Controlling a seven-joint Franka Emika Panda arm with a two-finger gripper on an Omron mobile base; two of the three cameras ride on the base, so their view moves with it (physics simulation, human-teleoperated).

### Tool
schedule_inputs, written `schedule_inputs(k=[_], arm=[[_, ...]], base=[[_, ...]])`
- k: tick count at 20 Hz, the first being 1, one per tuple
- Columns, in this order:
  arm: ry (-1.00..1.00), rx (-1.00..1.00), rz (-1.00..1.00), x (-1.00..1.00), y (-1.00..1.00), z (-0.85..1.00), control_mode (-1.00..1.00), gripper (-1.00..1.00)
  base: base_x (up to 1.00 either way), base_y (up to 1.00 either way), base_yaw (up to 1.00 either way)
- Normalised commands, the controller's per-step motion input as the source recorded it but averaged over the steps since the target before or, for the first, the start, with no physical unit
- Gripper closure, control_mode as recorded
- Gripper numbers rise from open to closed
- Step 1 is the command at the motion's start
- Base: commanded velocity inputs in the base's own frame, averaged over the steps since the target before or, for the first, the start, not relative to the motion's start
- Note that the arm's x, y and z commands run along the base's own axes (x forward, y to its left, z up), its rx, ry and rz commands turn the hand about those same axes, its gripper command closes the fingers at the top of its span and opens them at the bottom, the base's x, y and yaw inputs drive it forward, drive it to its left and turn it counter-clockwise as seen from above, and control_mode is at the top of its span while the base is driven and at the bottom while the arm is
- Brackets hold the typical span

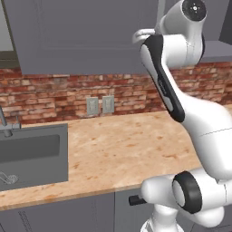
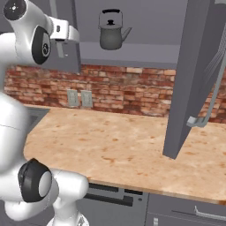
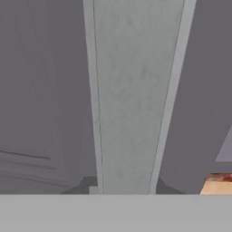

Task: Open the cabinet, pick the kettle from the cabinet, and place it in the sink.

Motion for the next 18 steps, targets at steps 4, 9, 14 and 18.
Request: schedule_inputs(k=[4,9,14,18], arm=[[0.0,-0.01,0.0,-0.5,0.52,0.03,-1.0,1.0],[0.0,-0.07,0.0,-0.48,0.55,0.05,-1.0,1.0],[0.0,-0.08,0.0,-0.52,0.53,0.07,-1.0,1.0],[0.0,-0.08,0.0,-0.52,0.54,0.08,-1.0,1.0]], base=[[0.0,0.0,0.0],[0.0,0.0,0.0],[0.0,0.0,0.0],[0.0,0.0,0.0]])
